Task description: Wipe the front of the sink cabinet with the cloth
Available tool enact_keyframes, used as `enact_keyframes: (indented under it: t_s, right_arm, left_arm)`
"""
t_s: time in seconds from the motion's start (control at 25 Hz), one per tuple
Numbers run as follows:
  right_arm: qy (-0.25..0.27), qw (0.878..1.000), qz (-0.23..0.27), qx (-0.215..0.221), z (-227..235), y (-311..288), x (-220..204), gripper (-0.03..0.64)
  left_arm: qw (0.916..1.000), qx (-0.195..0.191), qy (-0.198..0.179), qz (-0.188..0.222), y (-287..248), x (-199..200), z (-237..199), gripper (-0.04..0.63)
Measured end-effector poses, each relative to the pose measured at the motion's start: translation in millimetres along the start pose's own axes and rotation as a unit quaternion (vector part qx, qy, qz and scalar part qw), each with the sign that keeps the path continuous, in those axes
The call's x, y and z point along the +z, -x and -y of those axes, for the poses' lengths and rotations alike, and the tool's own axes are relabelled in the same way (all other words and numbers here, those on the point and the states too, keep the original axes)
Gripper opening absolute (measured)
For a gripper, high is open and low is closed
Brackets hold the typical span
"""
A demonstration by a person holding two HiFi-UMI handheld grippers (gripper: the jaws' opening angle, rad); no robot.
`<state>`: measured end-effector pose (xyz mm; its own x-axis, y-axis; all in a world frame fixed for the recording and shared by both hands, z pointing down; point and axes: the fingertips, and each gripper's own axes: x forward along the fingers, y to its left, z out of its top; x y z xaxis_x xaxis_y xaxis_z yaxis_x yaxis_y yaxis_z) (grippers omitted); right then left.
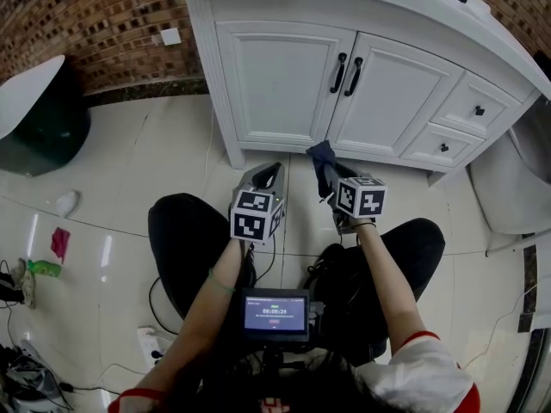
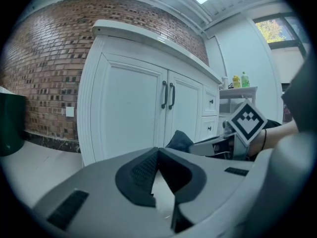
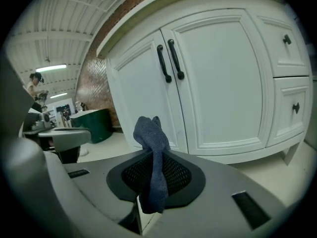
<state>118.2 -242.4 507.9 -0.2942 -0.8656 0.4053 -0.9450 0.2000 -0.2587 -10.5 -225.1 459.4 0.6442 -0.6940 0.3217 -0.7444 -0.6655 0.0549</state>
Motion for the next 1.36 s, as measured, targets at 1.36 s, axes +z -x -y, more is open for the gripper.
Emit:
enact_keyframes:
  t_s: [1.36]
  right_arm:
    - [0.016, 0.998, 0.061, 0.030, -64, 49, -19, 0.058]
  left_arm:
    - [0.9990, 0.015, -0.016, 0.038, 37, 4, 14, 0.020]
